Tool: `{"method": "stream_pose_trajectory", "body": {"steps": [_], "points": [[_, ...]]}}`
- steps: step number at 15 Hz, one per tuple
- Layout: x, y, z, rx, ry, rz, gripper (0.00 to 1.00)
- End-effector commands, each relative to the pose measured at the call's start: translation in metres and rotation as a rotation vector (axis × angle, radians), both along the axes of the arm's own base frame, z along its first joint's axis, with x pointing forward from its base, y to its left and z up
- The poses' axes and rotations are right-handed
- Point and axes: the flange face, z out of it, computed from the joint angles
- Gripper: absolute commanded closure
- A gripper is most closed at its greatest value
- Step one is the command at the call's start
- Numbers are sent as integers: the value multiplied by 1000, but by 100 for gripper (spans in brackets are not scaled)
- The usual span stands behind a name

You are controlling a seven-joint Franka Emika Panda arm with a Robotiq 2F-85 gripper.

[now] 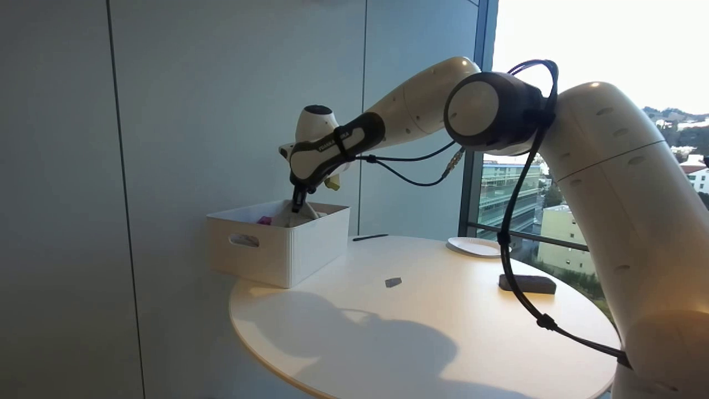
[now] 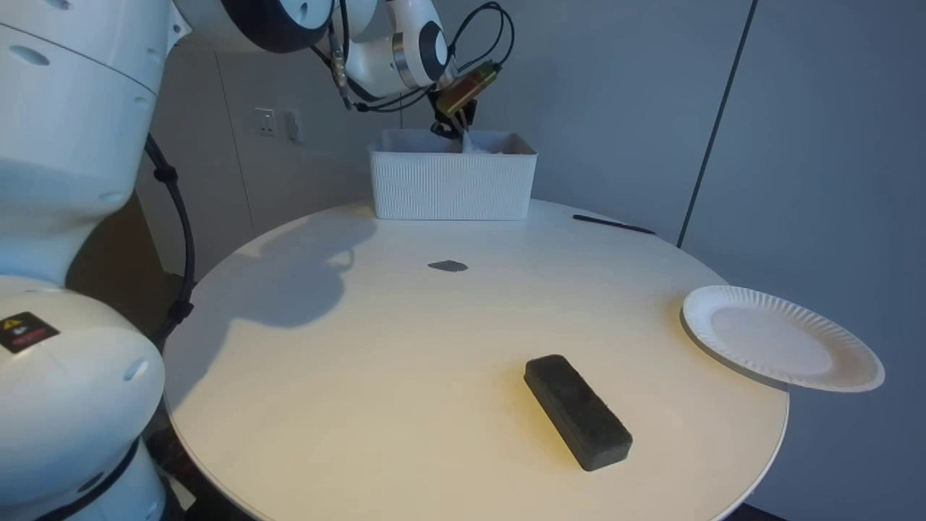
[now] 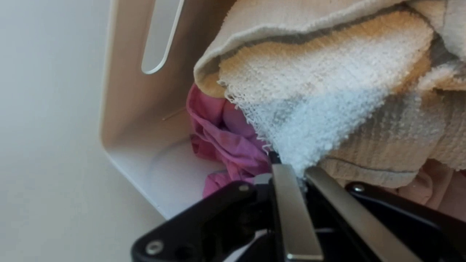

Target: Pick up the white towel from the white basket and put it on the table, fold the white towel twice

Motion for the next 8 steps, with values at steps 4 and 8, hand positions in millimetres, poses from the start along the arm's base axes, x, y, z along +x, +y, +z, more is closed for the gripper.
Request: {"method": "stream_pose_trajectory", "body": {"steps": [4,8], "points": [[-5,-5,28,-6,-24,2,87],[-6,-5,30,0,-20,-3,100]]}}
